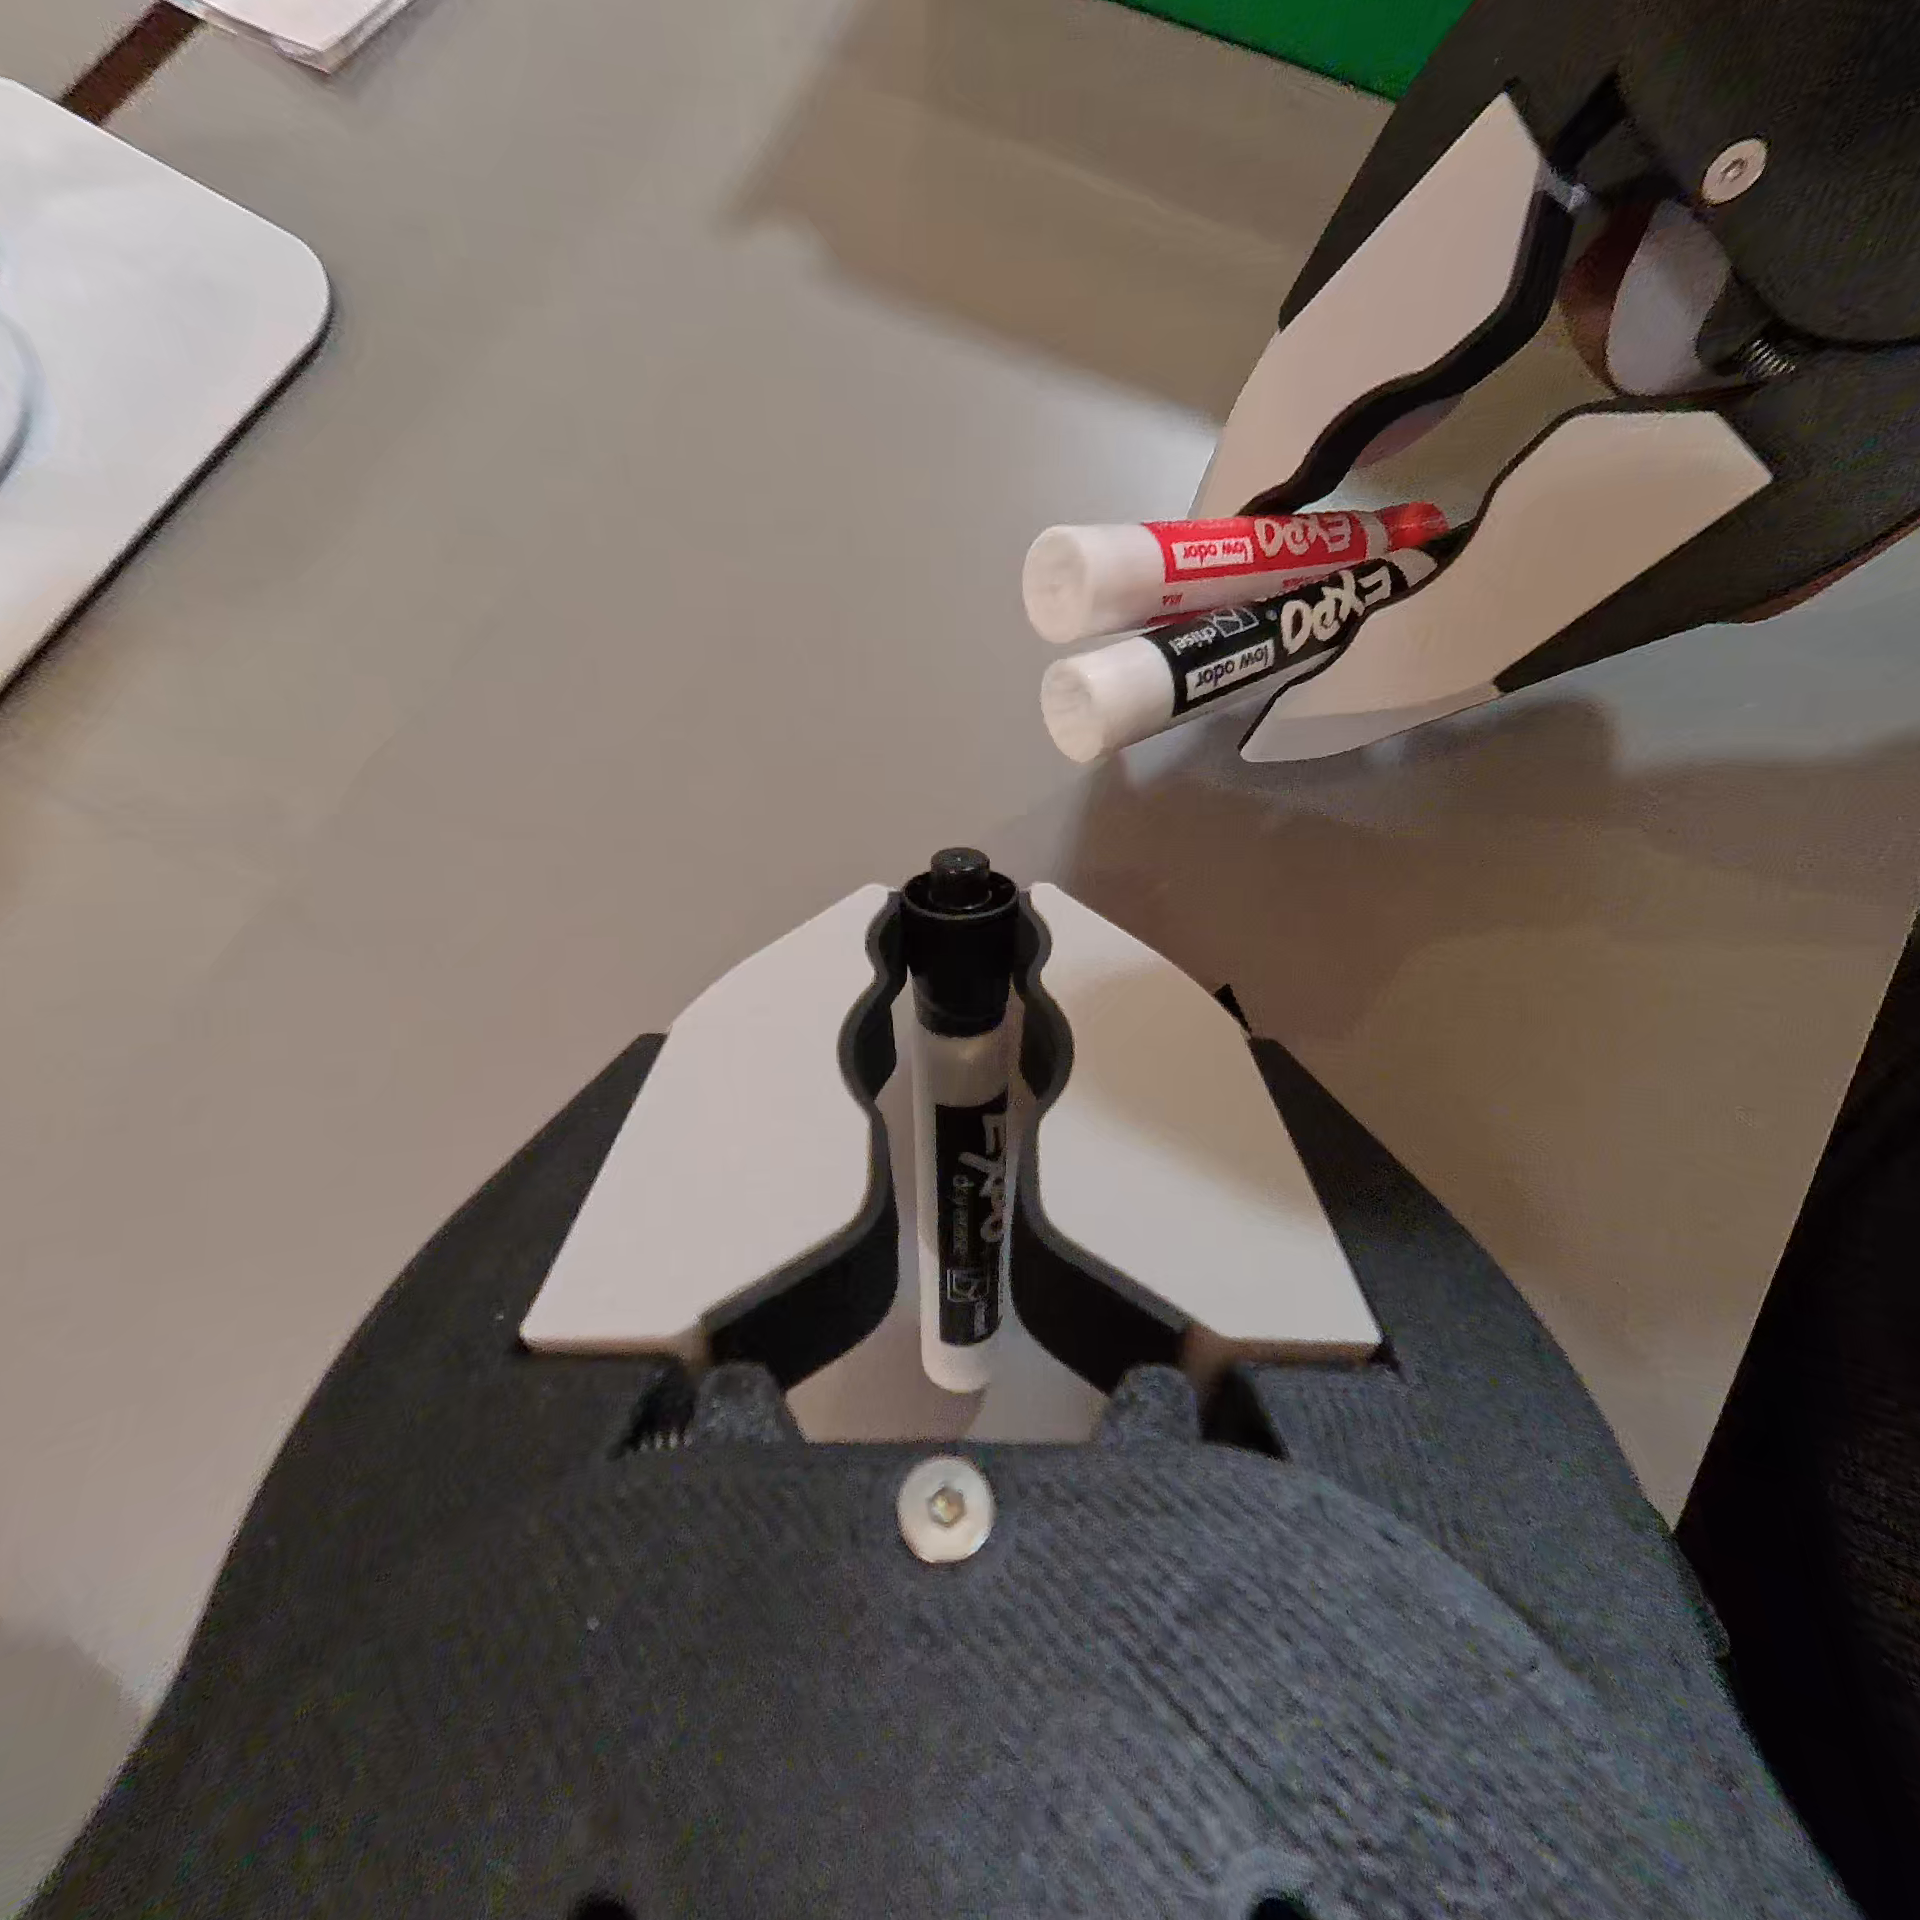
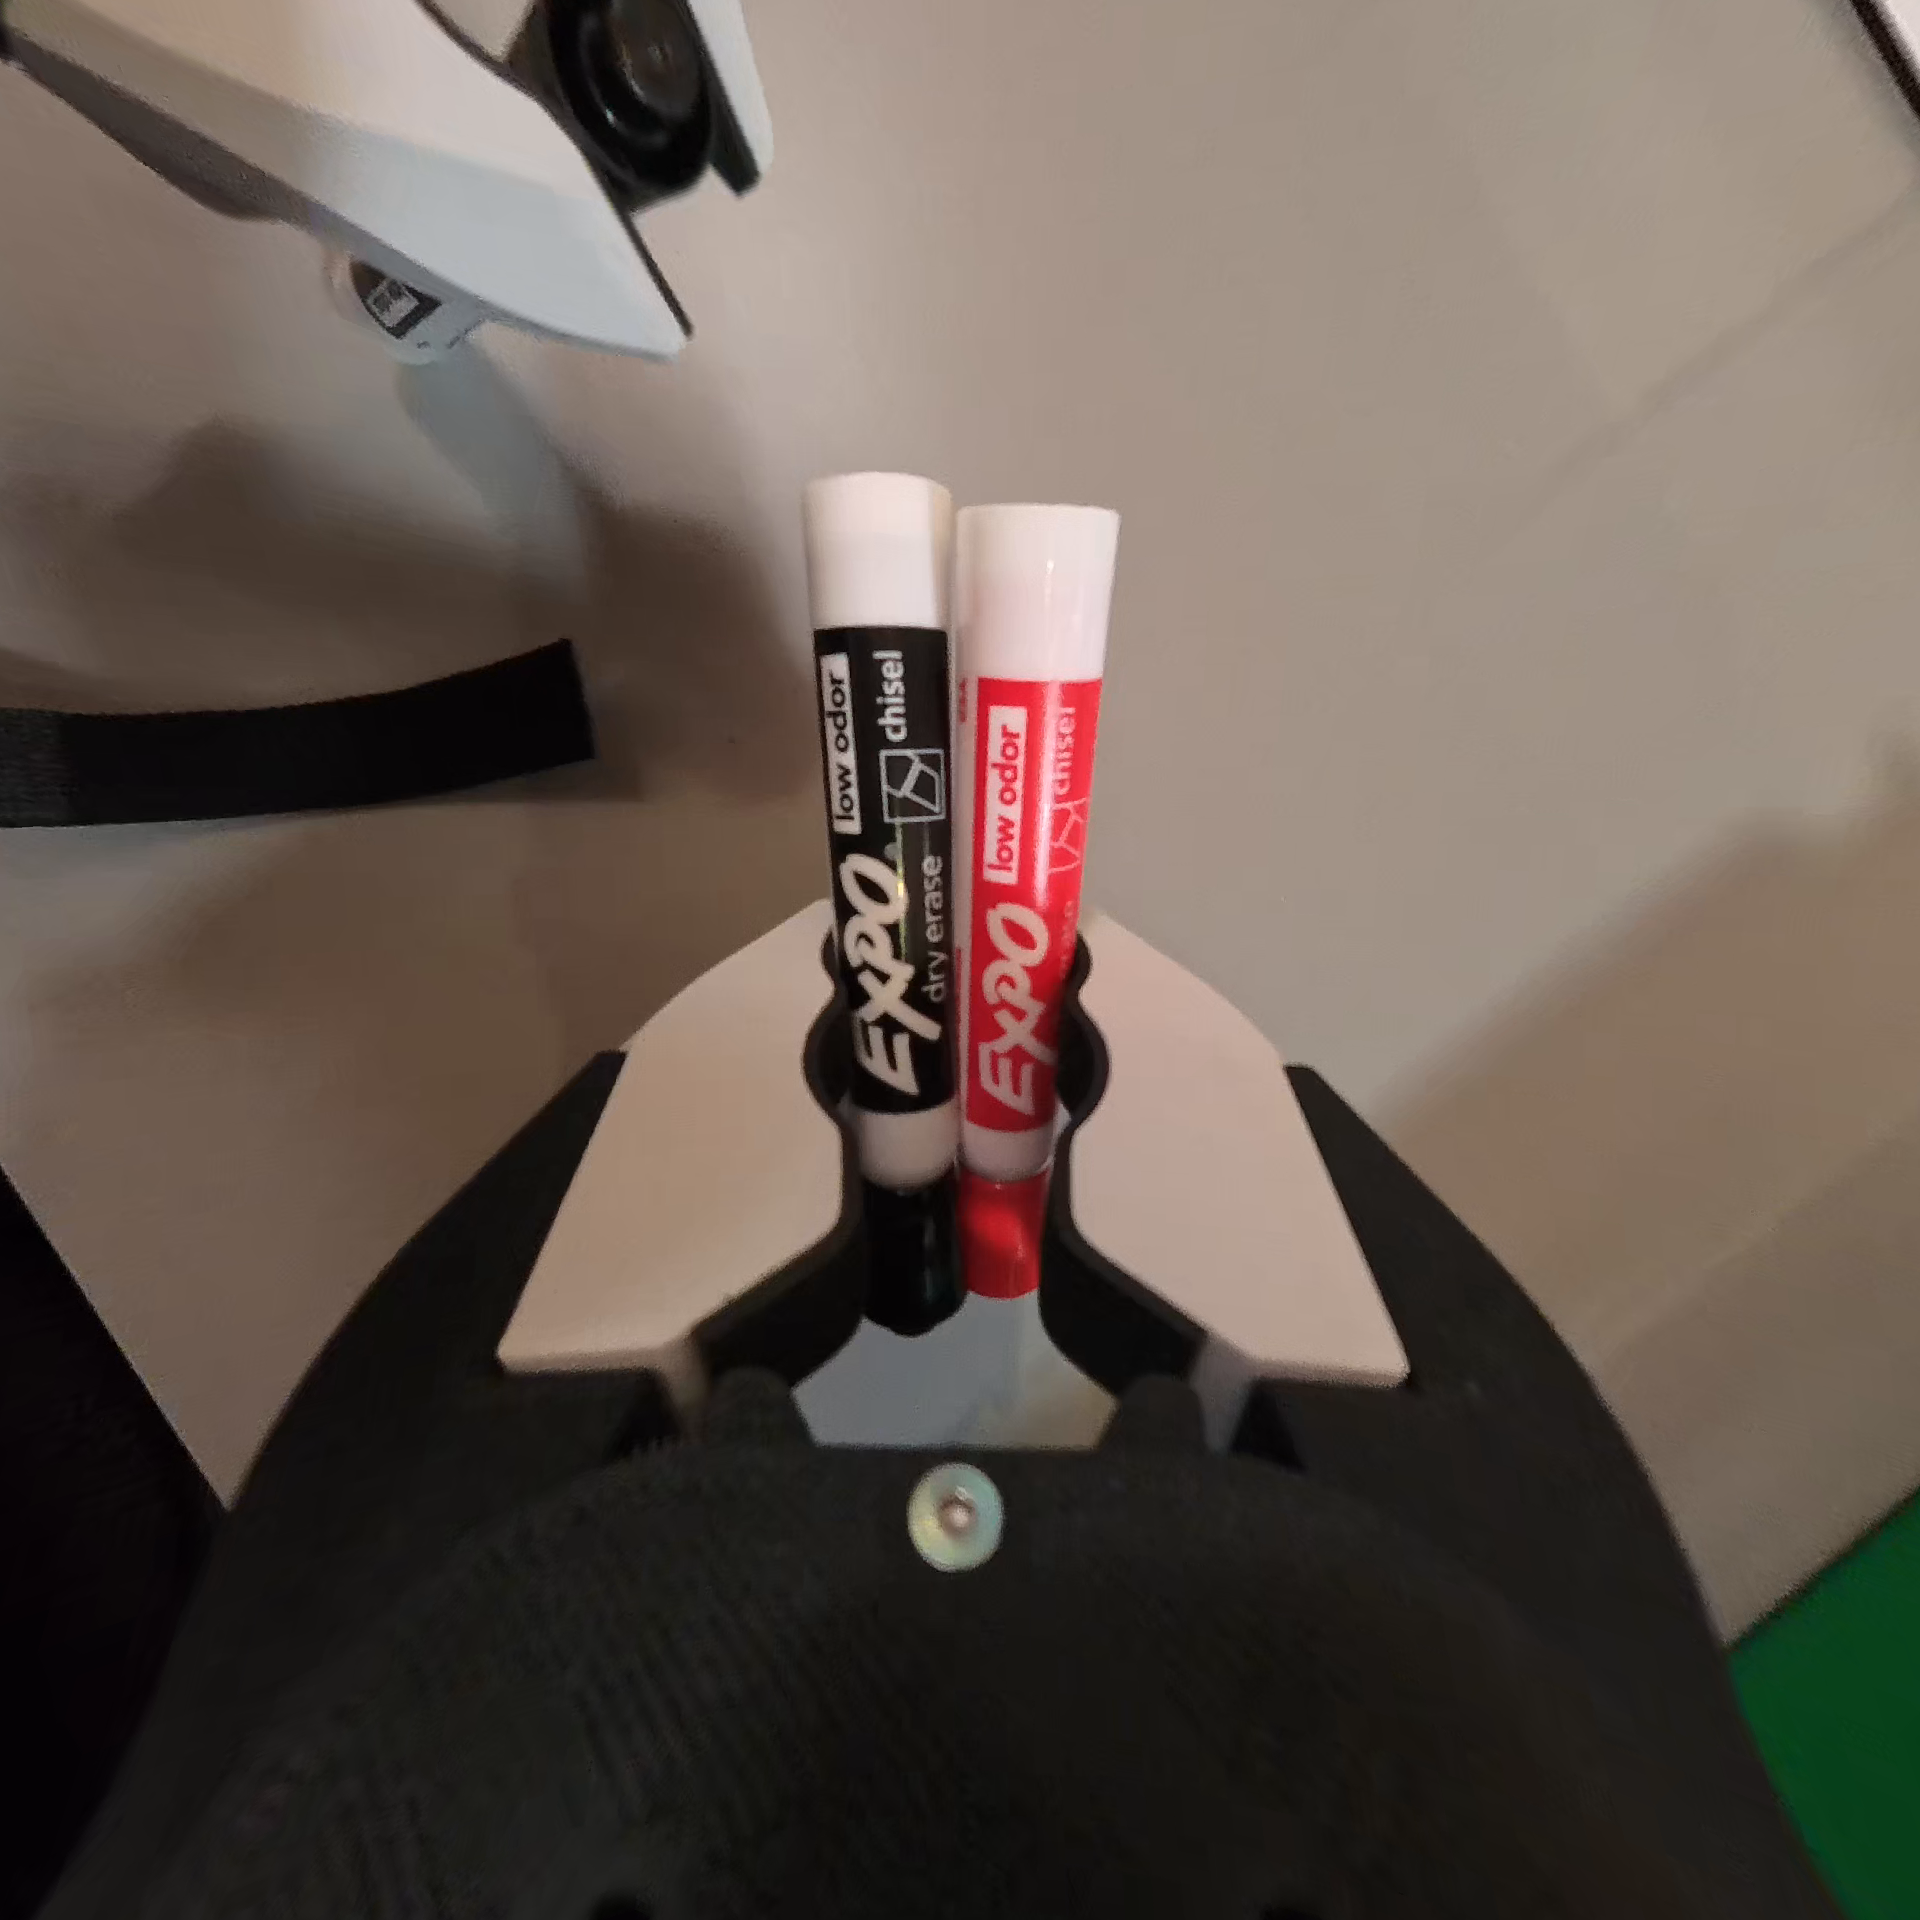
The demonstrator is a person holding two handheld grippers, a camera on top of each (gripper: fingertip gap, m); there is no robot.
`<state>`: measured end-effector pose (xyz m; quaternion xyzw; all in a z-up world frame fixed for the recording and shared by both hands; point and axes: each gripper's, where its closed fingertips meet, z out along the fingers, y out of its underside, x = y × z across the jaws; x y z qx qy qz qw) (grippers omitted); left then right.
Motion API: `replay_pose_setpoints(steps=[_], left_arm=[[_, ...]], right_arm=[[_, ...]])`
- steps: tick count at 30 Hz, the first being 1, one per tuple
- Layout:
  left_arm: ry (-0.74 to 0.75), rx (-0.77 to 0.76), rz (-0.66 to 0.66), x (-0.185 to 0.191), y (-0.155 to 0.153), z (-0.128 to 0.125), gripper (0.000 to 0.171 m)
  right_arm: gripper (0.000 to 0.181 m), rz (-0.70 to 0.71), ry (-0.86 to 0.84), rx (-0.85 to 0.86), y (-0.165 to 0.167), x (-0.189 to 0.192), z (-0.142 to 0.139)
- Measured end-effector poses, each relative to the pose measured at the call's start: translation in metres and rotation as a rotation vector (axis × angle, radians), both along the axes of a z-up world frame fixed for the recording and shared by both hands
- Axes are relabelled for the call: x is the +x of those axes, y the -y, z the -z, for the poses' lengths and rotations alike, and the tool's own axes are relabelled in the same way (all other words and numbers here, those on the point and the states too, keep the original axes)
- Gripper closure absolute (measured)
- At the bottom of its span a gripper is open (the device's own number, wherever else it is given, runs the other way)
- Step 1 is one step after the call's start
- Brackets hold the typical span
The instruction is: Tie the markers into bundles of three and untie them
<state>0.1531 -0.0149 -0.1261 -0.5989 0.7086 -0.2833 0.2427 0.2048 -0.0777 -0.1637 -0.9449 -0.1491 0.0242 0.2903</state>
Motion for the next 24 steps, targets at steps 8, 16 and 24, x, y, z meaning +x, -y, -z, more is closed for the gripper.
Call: replay_pose_setpoints(steps=[8, 16, 24], left_arm=[[-0.031, -0.023, 0.016, 0.009, 0.005, 0.027, 0.15], [0.015, -0.101, -0.095, -0.018, -0.016, 0.003, 0.106], [0.015, -0.187, -0.282, -0.076, -0.027, 0.046, 0.12]], right_arm=[[0.145, 0.019, 0.003, -0.003, 0.008, 0.004, 0.001], [0.145, 0.025, 0.004, 0.01, 0.009, 0.006, -0.001], [0.145, -0.002, -0.003, 0.02, -0.002, 0.004, 0.001]])
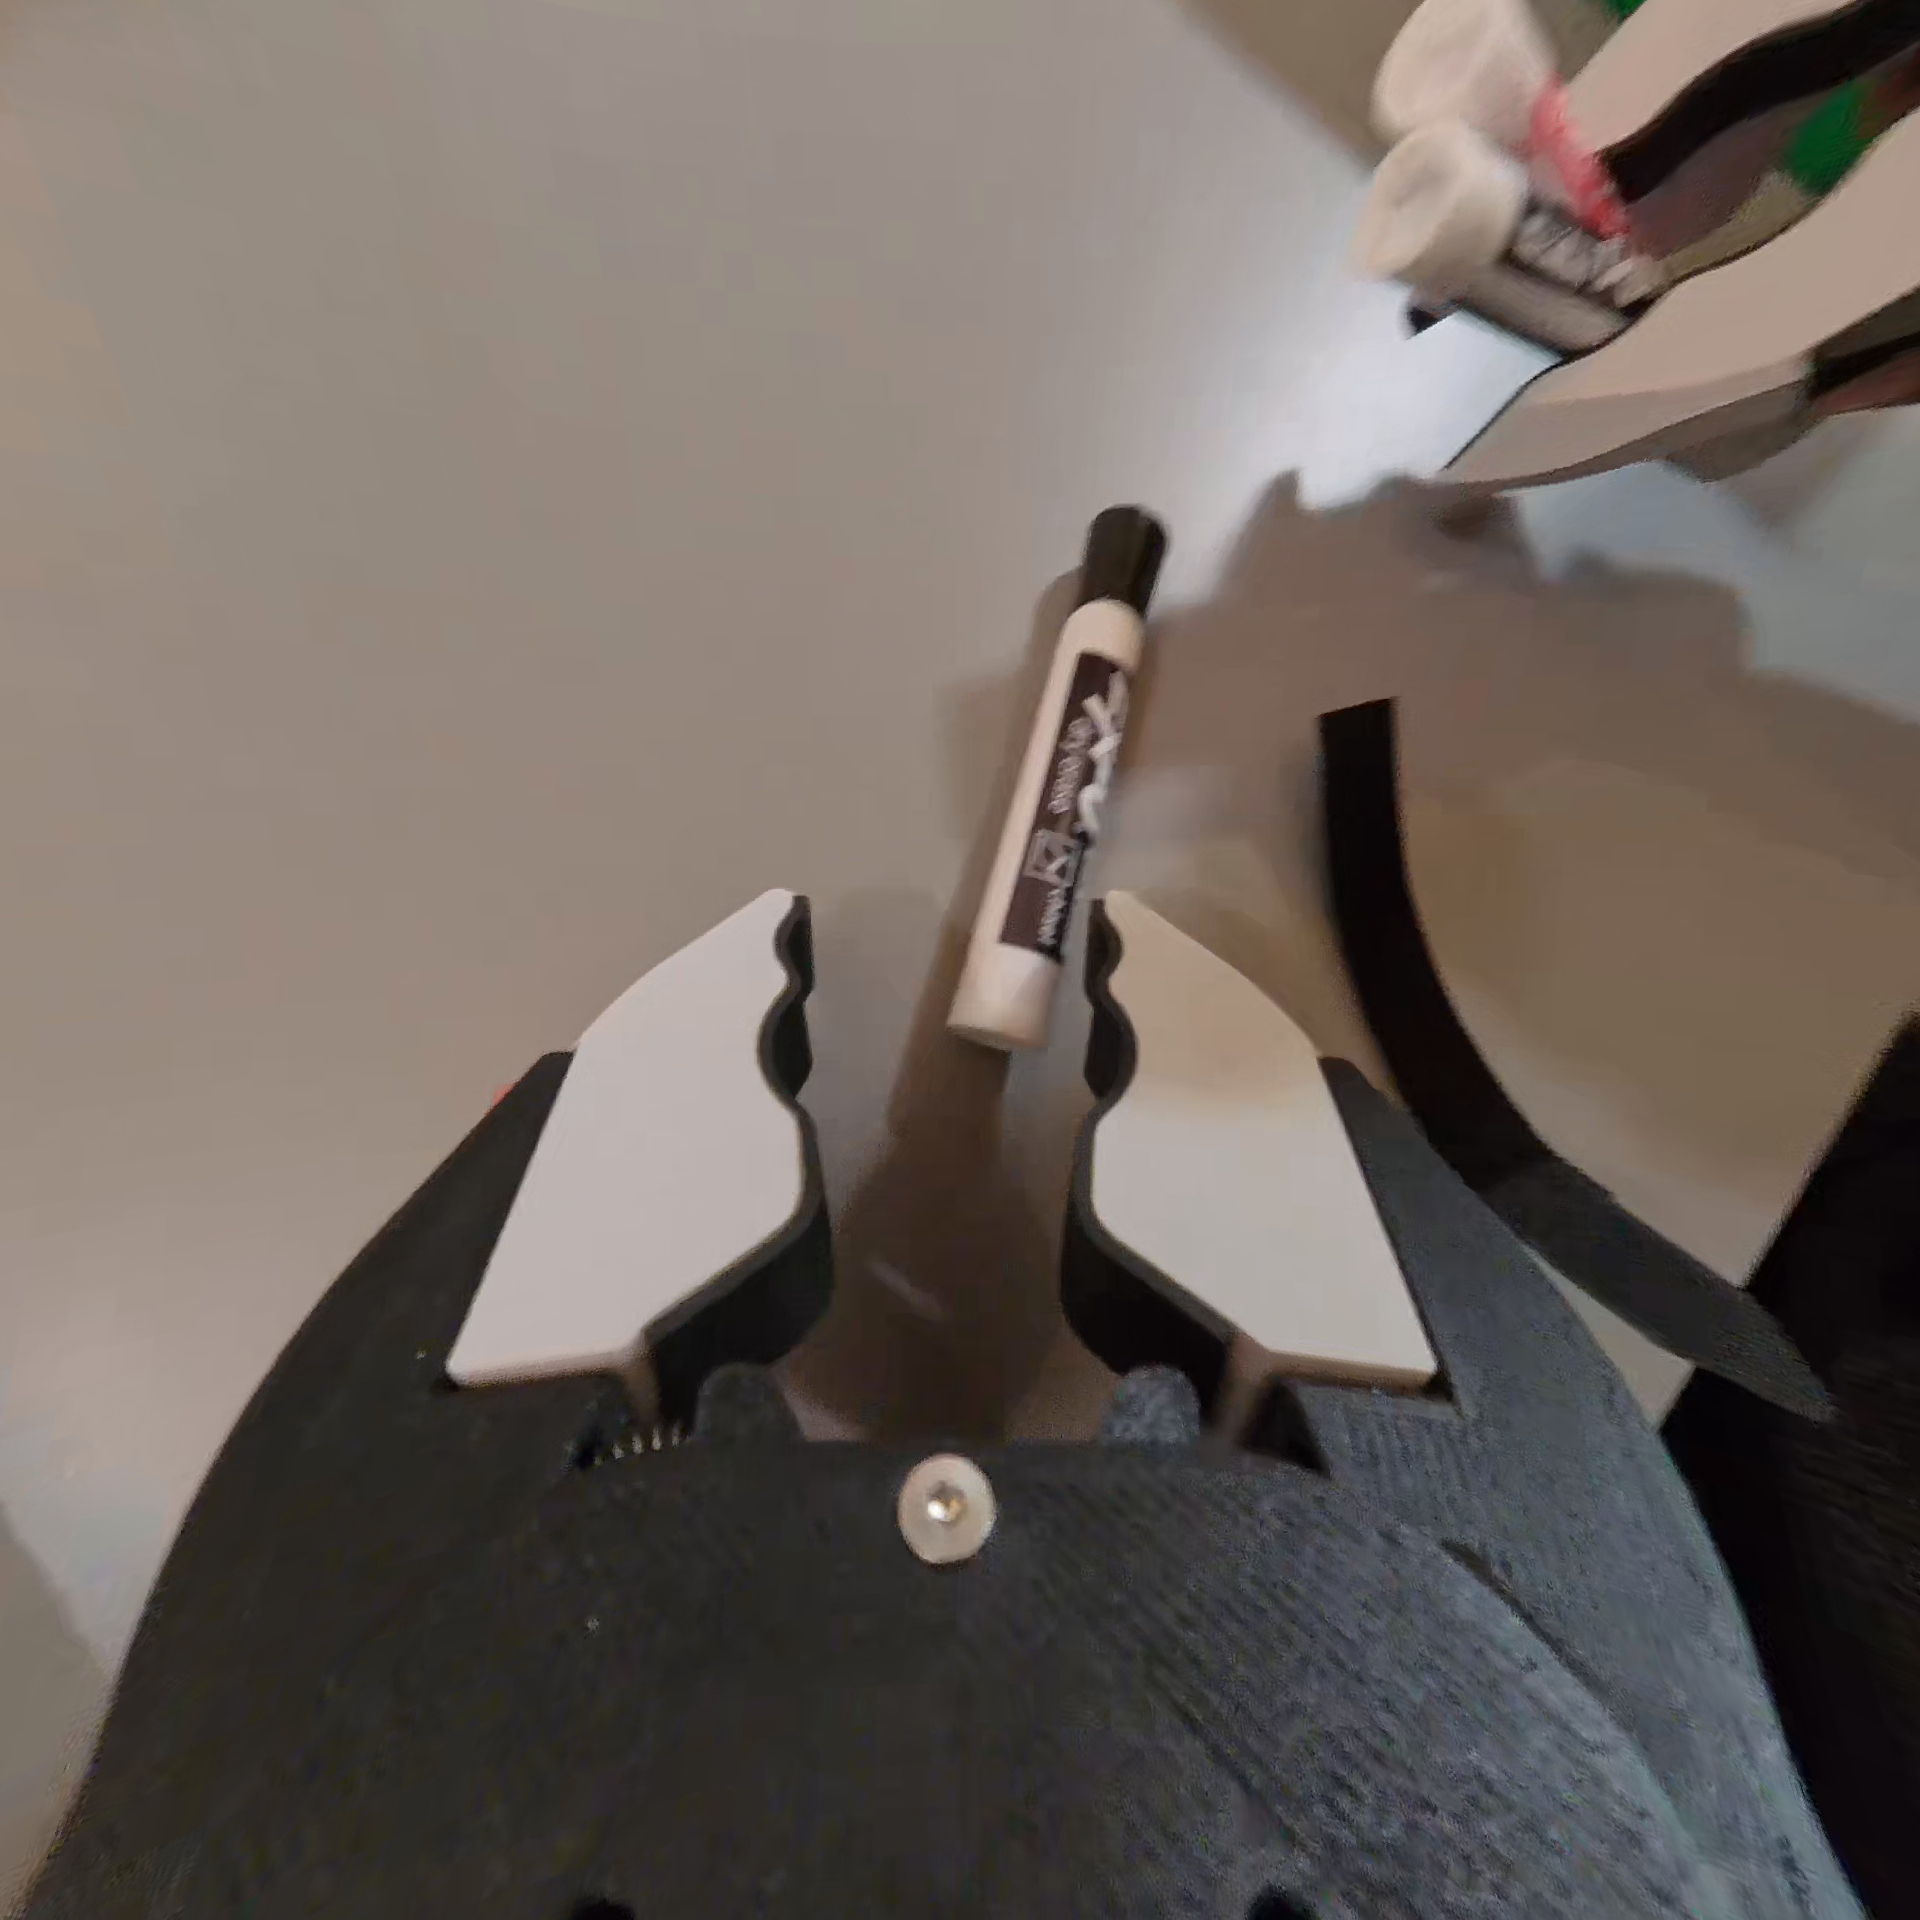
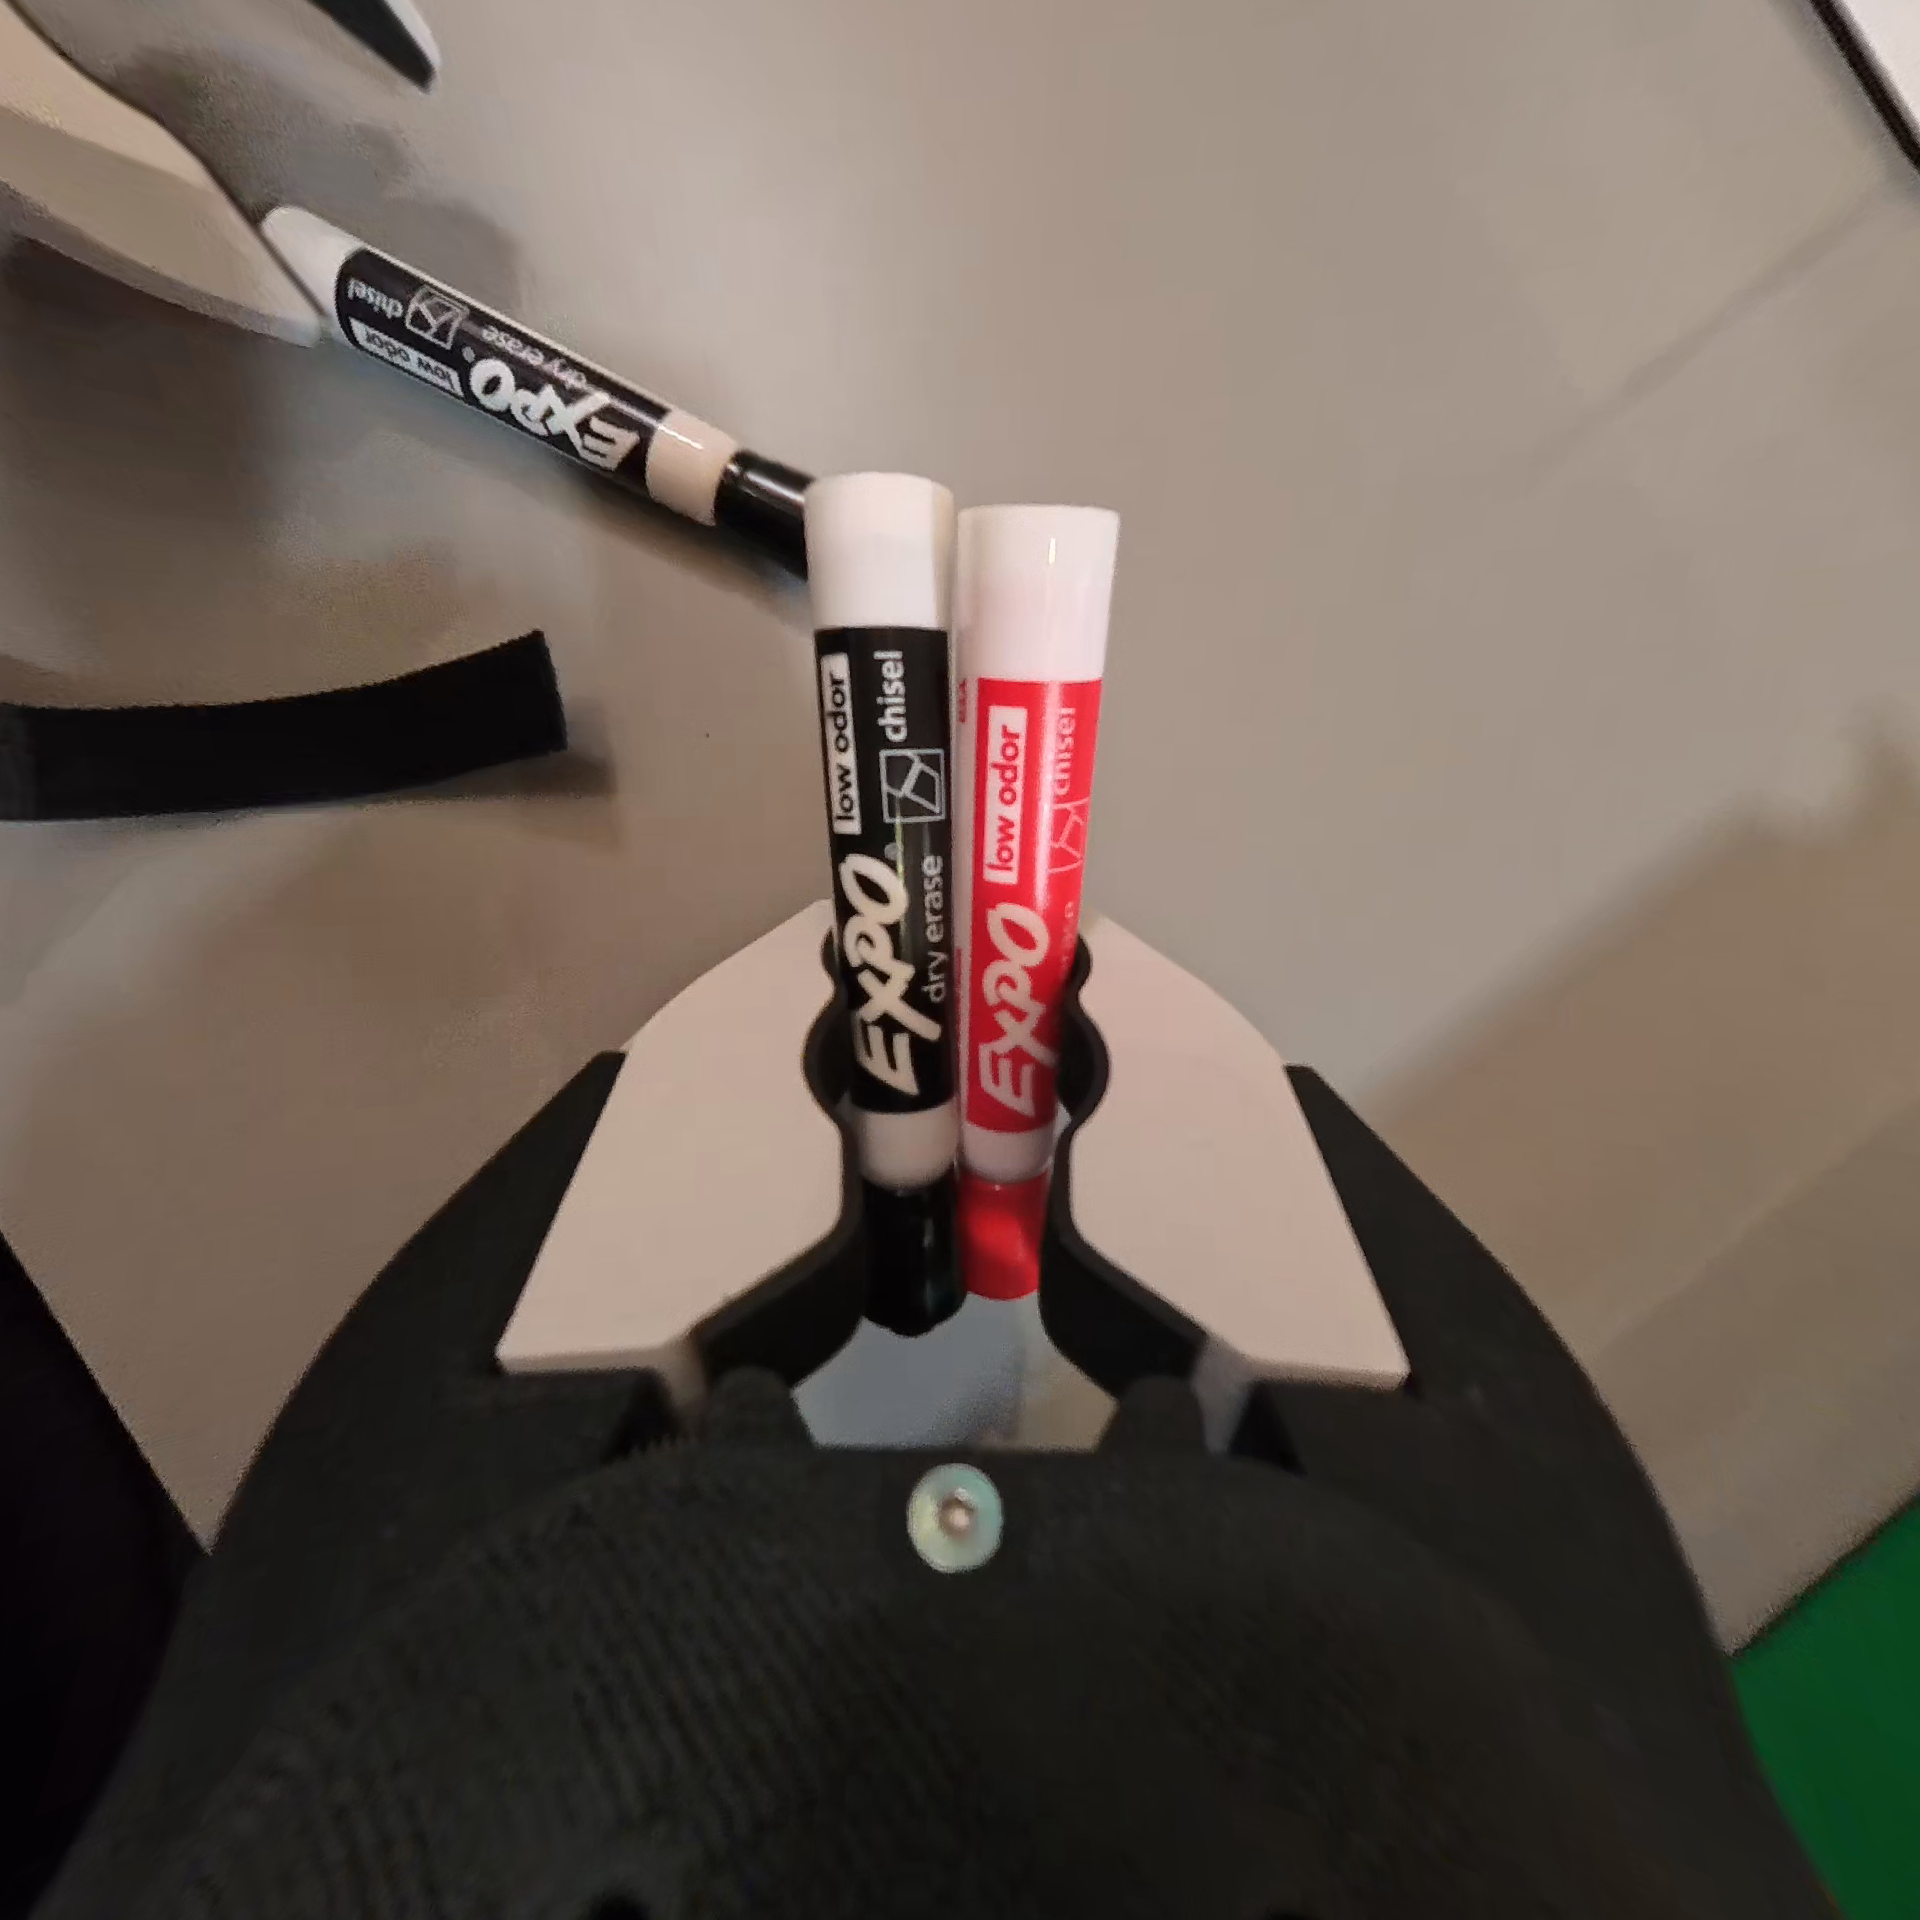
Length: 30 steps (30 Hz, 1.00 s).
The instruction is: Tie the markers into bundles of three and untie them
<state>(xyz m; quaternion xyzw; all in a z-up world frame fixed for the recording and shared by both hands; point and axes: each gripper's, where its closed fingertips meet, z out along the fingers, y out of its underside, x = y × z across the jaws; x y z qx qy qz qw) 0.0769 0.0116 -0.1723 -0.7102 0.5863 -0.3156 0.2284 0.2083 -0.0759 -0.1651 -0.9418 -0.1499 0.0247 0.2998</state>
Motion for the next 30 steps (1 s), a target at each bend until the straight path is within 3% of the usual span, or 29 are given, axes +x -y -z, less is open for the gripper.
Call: replay_pose_setpoints(steps=[4, 9, 14, 20, 23, 30], left_arm=[[-0.027, -0.04, 0.038, -0.002, 0.005, 0.01, 0.147], [-0.024, -0.018, 0.105, -0.003, 0.011, 0.004, 0.15], [0.187, -0.011, 0.104, 0.006, 0.009, -0.049, 0.151], [0.456, -0.031, 0.263, 0.007, 0.037, -0.11, 0.152], [0.401, -0.046, 0.377, 0.003, 0.056, -0.102, 0.152], [0.358, -0.062, 0.454, 0.007, 0.077, -0.086, 0.153]], right_arm=[[0.145, -0.029, 0.006, -0.001, -0.007, -0.008, 0.001], [0.145, -0.048, 0.031, -0.015, -0.007, -0.011, 0.004], [0.145, -0.06, 0.047, -0.03, -0.003, -0.01, 0.005], [0.145, -0.192, 0.119, -0.088, 0.004, -0.02, 0.008], [0.145, -0.345, 0.182, -0.142, 0.012, -0.03, 0.011], [0.145, -0.599, 0.249, -0.266, 0.032, -0.044, 0.011]])
